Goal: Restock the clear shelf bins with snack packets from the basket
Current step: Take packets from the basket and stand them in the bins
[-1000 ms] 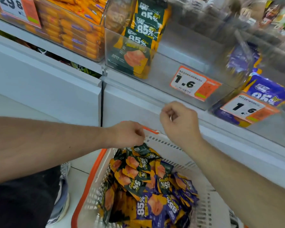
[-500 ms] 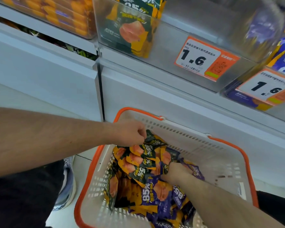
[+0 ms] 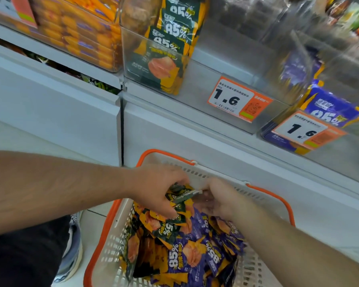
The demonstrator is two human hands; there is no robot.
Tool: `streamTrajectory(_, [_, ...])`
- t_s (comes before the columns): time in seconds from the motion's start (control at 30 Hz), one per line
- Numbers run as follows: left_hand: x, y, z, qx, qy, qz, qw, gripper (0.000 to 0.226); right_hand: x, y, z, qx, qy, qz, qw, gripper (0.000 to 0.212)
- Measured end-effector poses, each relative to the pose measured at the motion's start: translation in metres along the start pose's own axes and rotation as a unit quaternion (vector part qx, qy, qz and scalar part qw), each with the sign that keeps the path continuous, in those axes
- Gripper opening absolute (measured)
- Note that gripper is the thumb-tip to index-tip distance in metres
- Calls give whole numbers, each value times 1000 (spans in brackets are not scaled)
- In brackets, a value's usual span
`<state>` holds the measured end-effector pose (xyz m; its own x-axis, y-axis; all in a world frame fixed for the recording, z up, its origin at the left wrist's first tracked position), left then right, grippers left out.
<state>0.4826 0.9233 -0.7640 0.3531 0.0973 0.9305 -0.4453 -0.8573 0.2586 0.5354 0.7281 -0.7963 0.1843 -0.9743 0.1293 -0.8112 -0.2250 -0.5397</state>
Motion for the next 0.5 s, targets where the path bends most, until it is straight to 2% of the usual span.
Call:
streamTrajectory(0.07, [-2,-1,-1,4,19,11,1000,81,-2,-6,-16,-32,-40,69,996,32])
streamTrajectory(0.1, [-2,-2,-2,9,35,3,999,76,-2,-9,-24,-41,-54,88,994,35])
streamTrajectory(0.17, [-2,-6,-5,9,90,-28,995,49,-3,-14,-35,-51,-78,124,988,36])
streamTrajectory(0.27, [1,-13,-9,47,160,-102,981,20,-3,-21,-46,-40,-83,127,988,20])
streamTrajectory(0.33, [3,-18,-7,104,169,-185,963,10,2,-27,-49,-6,-61,103,993,22])
streamTrajectory(0.4, [6,-22,-3,130,175,-290,932,12,8,-33,-52,65,-38,91,993,33])
streamTrajectory(0.5, [16,-21,-1,142,205,-410,877,11,6,-40,-64,175,-76,89,978,32])
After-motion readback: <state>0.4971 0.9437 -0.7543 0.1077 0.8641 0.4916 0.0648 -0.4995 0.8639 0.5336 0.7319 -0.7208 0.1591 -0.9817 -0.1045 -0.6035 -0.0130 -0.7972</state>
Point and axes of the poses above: each hand's wrist, its own z-axis towards the middle knuckle, its own x-axis out of the back of the hand, y = z × x, the point moved 1 cm from there along z, towards the middle knuckle, and after that the axes turned 14 degrees about z, right-handed, at the moved point
